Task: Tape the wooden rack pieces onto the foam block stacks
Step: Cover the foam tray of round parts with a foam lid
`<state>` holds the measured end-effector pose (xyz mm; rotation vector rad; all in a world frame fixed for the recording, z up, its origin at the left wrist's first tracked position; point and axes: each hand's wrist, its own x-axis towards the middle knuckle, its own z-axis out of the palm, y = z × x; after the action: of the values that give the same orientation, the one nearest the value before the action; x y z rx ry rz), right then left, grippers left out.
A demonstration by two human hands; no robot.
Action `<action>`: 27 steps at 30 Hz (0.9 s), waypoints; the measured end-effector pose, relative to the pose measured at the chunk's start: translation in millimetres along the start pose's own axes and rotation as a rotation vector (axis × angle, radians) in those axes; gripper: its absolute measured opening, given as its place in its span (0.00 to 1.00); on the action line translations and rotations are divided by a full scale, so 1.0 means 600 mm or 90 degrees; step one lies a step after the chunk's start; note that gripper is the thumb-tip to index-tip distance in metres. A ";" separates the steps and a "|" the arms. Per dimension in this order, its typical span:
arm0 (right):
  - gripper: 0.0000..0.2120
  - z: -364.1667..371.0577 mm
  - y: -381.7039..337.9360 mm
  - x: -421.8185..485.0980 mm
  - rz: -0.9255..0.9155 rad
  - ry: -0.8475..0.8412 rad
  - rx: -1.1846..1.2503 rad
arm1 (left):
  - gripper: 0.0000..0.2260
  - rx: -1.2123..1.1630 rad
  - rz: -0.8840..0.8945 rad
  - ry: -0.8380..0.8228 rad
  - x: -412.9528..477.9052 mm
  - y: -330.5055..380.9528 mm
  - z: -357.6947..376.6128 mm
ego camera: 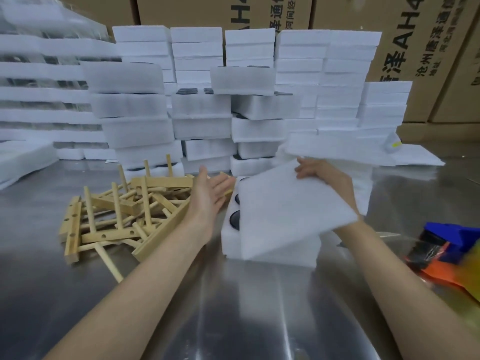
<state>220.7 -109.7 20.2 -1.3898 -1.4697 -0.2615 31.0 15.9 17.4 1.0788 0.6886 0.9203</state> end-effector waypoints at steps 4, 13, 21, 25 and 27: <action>0.09 0.007 0.011 -0.003 0.088 0.003 -0.001 | 0.15 0.013 -0.024 -0.052 -0.012 0.001 0.008; 0.21 0.017 0.021 0.002 0.288 -0.047 -0.023 | 0.16 0.222 -0.066 -0.087 -0.026 -0.007 0.008; 0.16 0.041 0.007 -0.005 0.489 -0.067 0.113 | 0.09 0.260 -0.114 -0.123 -0.038 0.014 0.017; 0.06 0.052 -0.002 -0.009 0.496 -0.046 0.147 | 0.06 0.306 -0.081 -0.036 -0.015 0.011 0.021; 0.08 0.052 -0.002 -0.008 0.489 -0.051 0.135 | 0.16 0.260 -0.090 -0.025 -0.012 0.006 0.022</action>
<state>202.6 -89.6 4.0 -1.6844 -0.8966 0.4274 37.7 4.8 25.6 1.3836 0.9323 0.6484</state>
